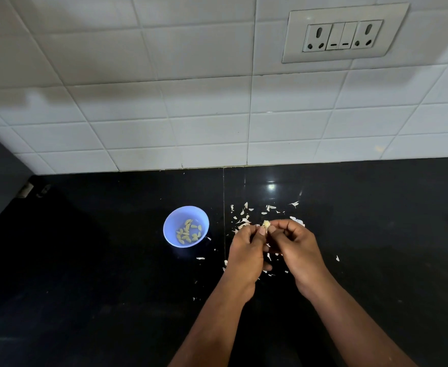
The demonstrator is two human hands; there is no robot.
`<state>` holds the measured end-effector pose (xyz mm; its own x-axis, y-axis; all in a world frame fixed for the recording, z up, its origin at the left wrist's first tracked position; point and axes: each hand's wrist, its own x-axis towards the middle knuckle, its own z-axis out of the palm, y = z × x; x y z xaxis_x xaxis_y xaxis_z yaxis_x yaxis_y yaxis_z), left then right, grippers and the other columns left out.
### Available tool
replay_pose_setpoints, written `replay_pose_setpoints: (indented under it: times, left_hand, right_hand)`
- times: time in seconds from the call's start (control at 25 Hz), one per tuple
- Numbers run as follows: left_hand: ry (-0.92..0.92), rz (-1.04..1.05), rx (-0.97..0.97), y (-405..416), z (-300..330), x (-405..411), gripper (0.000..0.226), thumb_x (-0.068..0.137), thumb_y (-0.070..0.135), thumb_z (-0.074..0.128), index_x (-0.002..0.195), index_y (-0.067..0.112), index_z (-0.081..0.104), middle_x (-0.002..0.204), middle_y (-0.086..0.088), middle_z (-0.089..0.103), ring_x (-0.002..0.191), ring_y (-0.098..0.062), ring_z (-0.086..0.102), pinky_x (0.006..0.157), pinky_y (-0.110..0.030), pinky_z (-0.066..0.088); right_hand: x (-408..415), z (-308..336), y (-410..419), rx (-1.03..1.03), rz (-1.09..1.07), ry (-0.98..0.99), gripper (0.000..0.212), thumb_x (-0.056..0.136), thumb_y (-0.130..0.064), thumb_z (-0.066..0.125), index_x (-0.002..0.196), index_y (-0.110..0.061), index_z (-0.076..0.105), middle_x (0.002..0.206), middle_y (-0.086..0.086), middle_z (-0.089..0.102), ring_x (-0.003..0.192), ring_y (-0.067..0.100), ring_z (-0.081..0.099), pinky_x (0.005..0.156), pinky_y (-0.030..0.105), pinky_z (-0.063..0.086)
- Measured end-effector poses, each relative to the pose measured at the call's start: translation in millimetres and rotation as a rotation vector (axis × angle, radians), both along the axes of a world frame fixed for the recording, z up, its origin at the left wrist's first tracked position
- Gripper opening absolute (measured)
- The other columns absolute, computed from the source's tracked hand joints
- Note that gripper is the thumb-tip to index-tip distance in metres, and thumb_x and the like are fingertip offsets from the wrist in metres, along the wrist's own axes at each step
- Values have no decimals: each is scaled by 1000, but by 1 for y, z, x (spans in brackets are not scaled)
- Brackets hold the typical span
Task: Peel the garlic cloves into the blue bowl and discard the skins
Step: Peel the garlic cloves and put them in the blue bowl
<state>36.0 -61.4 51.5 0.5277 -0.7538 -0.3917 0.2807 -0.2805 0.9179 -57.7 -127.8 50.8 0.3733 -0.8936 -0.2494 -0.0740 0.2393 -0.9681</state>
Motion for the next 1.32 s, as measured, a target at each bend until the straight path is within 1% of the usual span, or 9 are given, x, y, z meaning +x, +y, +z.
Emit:
replay_pose_setpoints:
  times: [0.12, 0.2, 0.4, 0.52, 0.68, 0.76, 0.84, 0.96, 1.32]
  left_hand:
    - [55, -19, 24, 2, 1, -2, 22, 111, 25, 47, 106, 13, 65, 92, -7, 64, 78, -9, 61, 54, -31, 57]
    - [85, -54, 28, 7, 2, 0, 27, 111, 28, 45, 96, 14, 62, 80, 0, 60, 72, -9, 60, 52, -33, 56]
    - [-248, -175, 172, 14, -15, 11, 31, 96, 46, 70, 76, 22, 68, 68, 11, 64, 67, -7, 60, 63, -35, 56]
    - [-446, -159, 286, 12, -15, 17, 4, 86, 41, 79, 84, 38, 78, 80, 25, 74, 75, 3, 68, 79, -33, 60]
    - [-543, -87, 404, 9, -7, 15, 21, 74, 48, 85, 78, 31, 73, 75, 24, 71, 68, 1, 64, 61, -27, 44]
    - [-511, -78, 397, 6, -6, 13, 27, 71, 47, 86, 77, 28, 67, 72, 18, 70, 62, -4, 61, 59, -29, 45]
    - [-332, -67, 275, 2, -5, 12, 18, 78, 35, 83, 87, 29, 68, 84, 12, 72, 70, -7, 64, 63, -39, 56]
    - [-111, -31, 100, -4, 5, 7, 10, 94, 24, 73, 103, 26, 75, 93, 9, 75, 81, -5, 68, 69, -32, 61]
    - [-127, 56, 19, -17, 12, -4, 9, 99, 21, 71, 95, 20, 79, 87, -2, 79, 75, -12, 74, 58, -24, 55]
  right_hand:
    - [2, -1, -3, 212, -75, -153, 16, 104, -13, 61, 106, -1, 71, 96, 17, 76, 71, 20, 67, 60, 32, 58]
    - [2, -2, -7, 276, -126, -179, 14, 104, -11, 57, 102, -4, 70, 101, 14, 77, 72, 17, 68, 59, 30, 55]
    - [-2, -6, -5, 181, -133, -119, 9, 103, -5, 60, 106, 1, 65, 96, 13, 77, 70, 15, 72, 58, 28, 57]
    - [-6, -9, -3, 83, -99, -110, 9, 100, -2, 65, 109, 0, 65, 88, 17, 71, 71, 14, 72, 62, 26, 61]
    - [-9, -11, -4, 67, -60, -108, 18, 101, -1, 61, 115, -9, 71, 83, 5, 75, 73, 16, 71, 69, 29, 63]
    - [-10, -10, -3, 62, -66, -98, 18, 102, -2, 61, 113, -10, 72, 83, 5, 76, 73, 14, 71, 69, 30, 63]
    - [-12, -8, -3, 44, -69, -81, 17, 102, -3, 61, 111, -11, 73, 90, 7, 79, 76, 15, 74, 69, 30, 62]
    - [-15, -5, -2, 30, -22, -67, 15, 102, -8, 63, 108, -14, 75, 97, 7, 79, 86, 18, 76, 76, 34, 62]
    - [-22, 0, -5, 131, -15, -201, 18, 100, -6, 65, 101, -12, 82, 89, 18, 77, 76, 18, 70, 78, 32, 61]
